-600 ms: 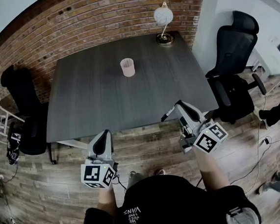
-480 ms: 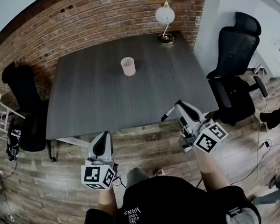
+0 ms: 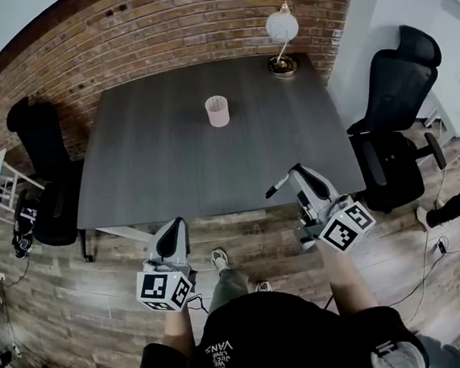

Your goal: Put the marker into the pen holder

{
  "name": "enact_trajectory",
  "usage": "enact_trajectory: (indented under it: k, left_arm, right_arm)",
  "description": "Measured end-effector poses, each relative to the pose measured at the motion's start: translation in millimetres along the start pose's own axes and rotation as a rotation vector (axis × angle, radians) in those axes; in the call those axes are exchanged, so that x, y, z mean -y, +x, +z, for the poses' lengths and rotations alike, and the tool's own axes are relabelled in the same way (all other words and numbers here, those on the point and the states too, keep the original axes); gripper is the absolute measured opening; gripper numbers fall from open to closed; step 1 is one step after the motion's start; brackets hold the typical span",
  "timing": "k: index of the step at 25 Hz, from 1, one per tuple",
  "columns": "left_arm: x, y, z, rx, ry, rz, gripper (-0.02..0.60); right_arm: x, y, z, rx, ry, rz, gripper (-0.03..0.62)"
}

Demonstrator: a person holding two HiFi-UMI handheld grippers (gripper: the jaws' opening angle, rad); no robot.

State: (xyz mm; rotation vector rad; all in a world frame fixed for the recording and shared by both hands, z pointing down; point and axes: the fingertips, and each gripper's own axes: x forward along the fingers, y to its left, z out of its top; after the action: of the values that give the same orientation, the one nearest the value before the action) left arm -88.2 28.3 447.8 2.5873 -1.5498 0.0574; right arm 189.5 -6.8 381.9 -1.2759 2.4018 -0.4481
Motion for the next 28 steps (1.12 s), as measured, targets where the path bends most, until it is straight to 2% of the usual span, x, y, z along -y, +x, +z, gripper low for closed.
enact_trajectory:
  k: [6,19,28]
  left_arm:
    - [-25,38,4,0.002,-0.009,-0.045,0.054]
    - [-122,122,15,-0.029,-0.030,-0.140,0.054]
    - [-172,163,15,-0.061,-0.021,-0.234,0.054]
  right_arm:
    - [11,36,0,0.008,-0.003,-0.027,0.038]
    - [32,151,-13,0.027,-0.009,-0.118,0.038]
    - [44,218,-14,0.039,-0.075,-0.179,0.038]
